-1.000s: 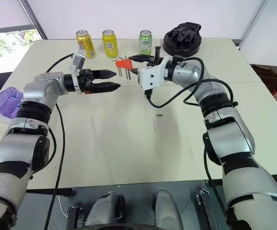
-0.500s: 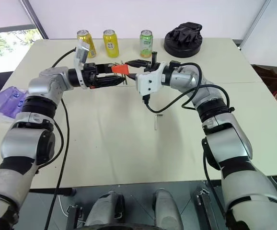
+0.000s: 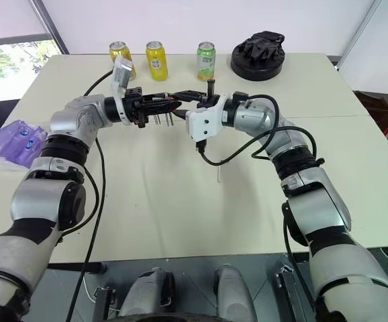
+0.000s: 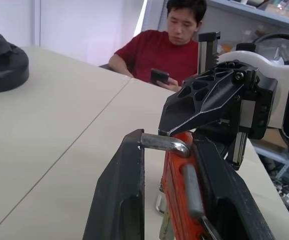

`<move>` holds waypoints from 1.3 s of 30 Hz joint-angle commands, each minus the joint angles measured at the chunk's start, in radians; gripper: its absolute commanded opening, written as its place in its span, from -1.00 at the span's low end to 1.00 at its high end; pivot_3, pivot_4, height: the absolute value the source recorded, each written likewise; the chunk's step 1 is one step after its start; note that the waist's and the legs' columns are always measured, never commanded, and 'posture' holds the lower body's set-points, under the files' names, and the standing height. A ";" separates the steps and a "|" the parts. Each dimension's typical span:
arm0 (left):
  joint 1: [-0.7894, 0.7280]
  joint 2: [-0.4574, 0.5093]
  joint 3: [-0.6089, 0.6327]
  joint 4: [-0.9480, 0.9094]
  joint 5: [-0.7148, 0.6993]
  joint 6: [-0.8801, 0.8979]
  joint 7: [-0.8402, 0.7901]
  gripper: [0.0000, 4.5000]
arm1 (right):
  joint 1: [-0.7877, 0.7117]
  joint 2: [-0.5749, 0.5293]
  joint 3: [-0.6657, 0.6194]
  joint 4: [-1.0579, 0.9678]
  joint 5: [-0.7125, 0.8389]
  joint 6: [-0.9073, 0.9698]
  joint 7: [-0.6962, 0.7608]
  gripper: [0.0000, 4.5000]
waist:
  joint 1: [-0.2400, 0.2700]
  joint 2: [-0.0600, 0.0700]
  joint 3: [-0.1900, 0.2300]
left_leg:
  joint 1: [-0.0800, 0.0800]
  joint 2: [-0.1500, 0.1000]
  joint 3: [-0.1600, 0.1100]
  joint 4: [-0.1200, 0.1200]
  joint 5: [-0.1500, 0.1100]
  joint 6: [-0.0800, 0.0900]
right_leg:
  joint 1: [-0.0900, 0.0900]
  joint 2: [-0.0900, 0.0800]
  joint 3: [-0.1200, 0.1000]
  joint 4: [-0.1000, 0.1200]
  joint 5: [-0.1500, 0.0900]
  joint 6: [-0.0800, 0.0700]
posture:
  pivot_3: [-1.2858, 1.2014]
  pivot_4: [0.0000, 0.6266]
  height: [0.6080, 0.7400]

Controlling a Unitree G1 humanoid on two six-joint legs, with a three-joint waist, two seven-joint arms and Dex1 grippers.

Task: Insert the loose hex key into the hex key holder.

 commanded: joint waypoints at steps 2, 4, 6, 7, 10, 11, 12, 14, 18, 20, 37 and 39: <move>-0.027 0.011 0.021 -0.023 -0.003 -0.015 0.002 -0.75 | -0.002 -0.004 -0.014 -0.044 0.025 0.003 -0.001 -0.56 | 0.000 0.000 0.000 | 0.000 0.000 0.000 0.000 0.000 0.000 | 0.000 0.000 0.000 0.000 0.000 0.000 | 0.03 -0.52 0.99; -0.020 0.015 0.016 -0.029 0.004 -0.013 0.008 -0.75 | -0.001 -0.003 -0.013 -0.045 0.022 0.005 -0.003 -0.56 | 0.000 0.000 0.000 | 0.000 0.000 0.000 0.000 0.000 0.000 | 0.000 0.000 0.000 0.000 0.000 0.000 | 0.03 -0.52 0.99; -0.015 0.016 0.017 -0.033 0.005 -0.010 0.013 -0.75 | 0.001 -0.003 -0.011 -0.046 0.019 0.006 -0.004 -0.56 | 0.000 0.000 0.000 | 0.000 0.000 0.000 0.000 0.000 0.000 | 0.000 0.000 0.000 0.000 0.000 0.000 | 0.03 -0.52 0.99; -0.012 0.017 0.020 -0.035 0.004 -0.010 0.018 -0.75 | 0.002 -0.002 -0.011 -0.046 0.020 0.008 -0.003 -0.56 | 0.000 0.000 0.000 | 0.000 0.000 0.000 0.000 0.000 0.000 | 0.000 0.000 0.000 0.000 0.000 0.000 | 0.03 -0.52 0.99; 0.000 0.018 0.024 -0.044 0.003 -0.010 0.028 -0.75 | 0.008 -0.001 -0.011 -0.045 0.029 0.016 0.007 -0.56 | 0.000 0.000 0.000 | 0.000 0.000 0.000 0.000 0.000 0.000 | 0.000 0.000 0.000 0.000 0.000 0.000 | 0.03 -0.52 0.99; 0.007 0.019 0.025 -0.050 0.001 -0.008 0.030 -0.75 | 0.009 -0.001 -0.012 -0.046 0.031 0.016 0.009 -0.09 | 0.000 0.000 0.000 | 0.000 0.000 0.000 0.000 0.000 0.000 | 0.000 0.000 0.000 0.000 0.000 0.000 | 0.03 -0.52 0.99; 0.014 0.019 0.025 -0.058 0.000 -0.006 0.032 -0.75 | 0.010 -0.002 -0.012 -0.046 0.033 0.017 0.012 0.09 | -0.001 0.000 0.000 | 0.000 0.000 0.000 0.000 0.000 0.000 | 0.000 0.000 0.000 0.000 0.000 0.000 | 0.03 -0.52 0.99; 0.030 0.020 0.024 -0.079 -0.004 0.001 0.036 -0.75 | 0.011 -0.003 -0.017 -0.050 0.030 0.021 0.005 0.52 | 0.000 0.000 0.000 | 0.000 0.000 0.000 0.000 0.000 0.000 | 0.000 0.000 0.000 0.000 0.000 0.000 | 0.03 -0.52 0.99; 0.061 0.022 0.023 -0.127 -0.011 0.019 0.044 -0.75 | 0.019 -0.020 -0.026 -0.058 -0.001 0.063 -0.023 0.98 | 0.001 0.000 0.000 | 0.000 0.000 0.000 0.000 0.000 0.000 | 0.000 0.000 0.000 0.000 0.000 0.000 | 0.03 -0.52 0.99; 0.078 0.025 0.020 -0.154 -0.011 0.026 0.046 -0.75 | 0.039 -0.036 -0.034 -0.071 0.001 0.092 -0.023 0.98 | 0.002 0.000 0.000 | 0.000 0.000 0.000 0.000 0.000 0.000 | 0.000 0.000 0.000 0.000 0.000 0.000 | 0.03 -0.52 0.99; 0.225 0.075 -0.060 -0.435 0.029 -0.034 0.027 -0.75 | 0.324 -0.233 -0.265 -0.867 0.688 2.082 0.328 0.98 | 0.031 0.000 0.000 | 0.000 0.000 -0.001 0.001 -0.001 0.002 | 0.000 0.000 0.000 0.000 0.000 0.000 | 0.03 -0.52 0.99; 0.249 0.074 -0.061 -0.478 0.017 -0.018 0.035 -0.75 | 0.303 -0.211 -0.323 -0.912 0.769 2.325 0.311 0.98 | 0.031 0.000 0.000 | 0.000 0.000 -0.001 0.001 -0.003 0.006 | 0.000 0.000 0.000 0.000 0.000 0.000 | 0.03 -0.52 0.99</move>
